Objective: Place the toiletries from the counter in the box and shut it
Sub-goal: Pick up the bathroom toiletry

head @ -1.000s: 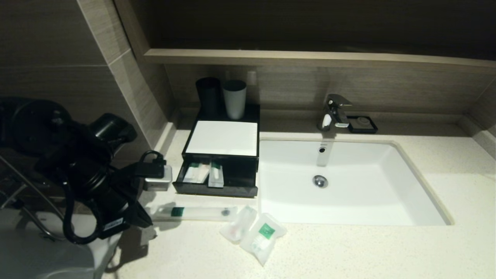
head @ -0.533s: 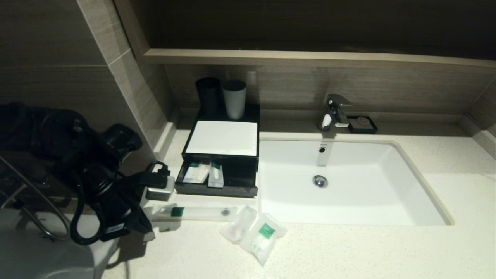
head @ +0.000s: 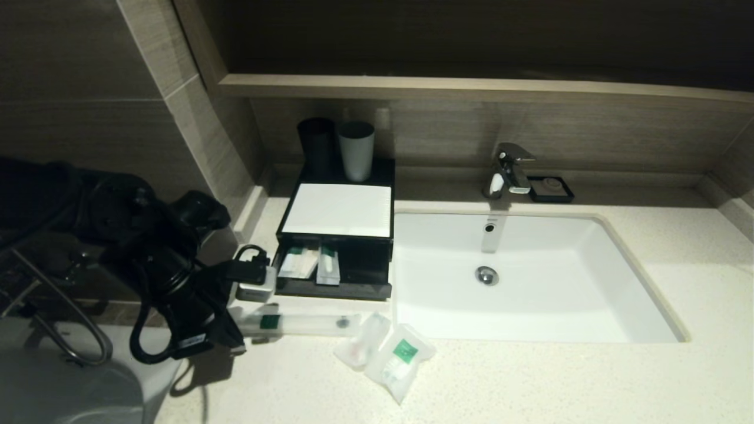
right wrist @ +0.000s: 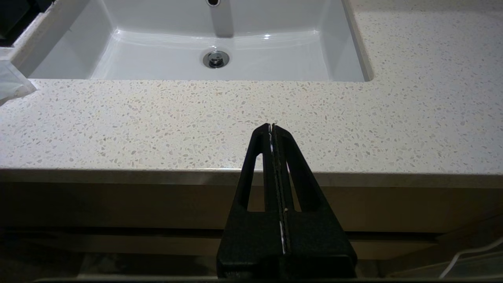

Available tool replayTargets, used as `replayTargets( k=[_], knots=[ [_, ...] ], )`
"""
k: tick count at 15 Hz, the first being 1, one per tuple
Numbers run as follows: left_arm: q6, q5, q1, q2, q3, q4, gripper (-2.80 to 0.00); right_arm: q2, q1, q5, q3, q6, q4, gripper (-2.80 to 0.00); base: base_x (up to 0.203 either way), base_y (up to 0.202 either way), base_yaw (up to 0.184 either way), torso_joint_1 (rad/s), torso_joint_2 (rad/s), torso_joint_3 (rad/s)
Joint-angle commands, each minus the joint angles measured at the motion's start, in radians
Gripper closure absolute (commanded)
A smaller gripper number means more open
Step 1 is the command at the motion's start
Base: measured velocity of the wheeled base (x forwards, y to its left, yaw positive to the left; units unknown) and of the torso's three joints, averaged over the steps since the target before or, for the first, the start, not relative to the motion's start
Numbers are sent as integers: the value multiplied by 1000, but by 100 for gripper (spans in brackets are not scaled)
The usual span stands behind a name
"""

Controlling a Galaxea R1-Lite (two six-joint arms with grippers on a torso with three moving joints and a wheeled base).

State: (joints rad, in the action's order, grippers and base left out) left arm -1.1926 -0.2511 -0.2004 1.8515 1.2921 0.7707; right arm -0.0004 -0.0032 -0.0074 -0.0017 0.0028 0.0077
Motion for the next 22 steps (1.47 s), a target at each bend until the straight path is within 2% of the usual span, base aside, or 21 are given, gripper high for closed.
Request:
replayTargets(
  k=[1, 2, 3, 8, 15, 22],
  knots=[
    [-2, 4, -11, 5, -3, -21, 0, 0, 0, 0, 0, 0, 0, 0, 0, 0, 0, 0, 0, 0],
    [1, 15, -16, 3, -11, -36, 0, 0, 0, 0, 0, 0, 0, 0, 0, 0, 0, 0, 0, 0],
    [-1, 28, -22, -6, -19, -51, -280, 0, 0, 0, -1, 0, 0, 0, 0, 0, 0, 0, 0, 0],
    [-3, 34, -31, -13, -24, -64, -280, 0, 0, 0, 0, 0, 0, 0, 0, 0, 0, 0, 0, 0],
    [-5, 79, -56, 2, -25, -68, -280, 0, 0, 0, 0, 0, 0, 0, 0, 0, 0, 0, 0, 0],
    [-5, 89, -63, 14, -37, -152, -280, 0, 0, 0, 0, 0, 0, 0, 0, 0, 0, 0, 0, 0]
  ],
)
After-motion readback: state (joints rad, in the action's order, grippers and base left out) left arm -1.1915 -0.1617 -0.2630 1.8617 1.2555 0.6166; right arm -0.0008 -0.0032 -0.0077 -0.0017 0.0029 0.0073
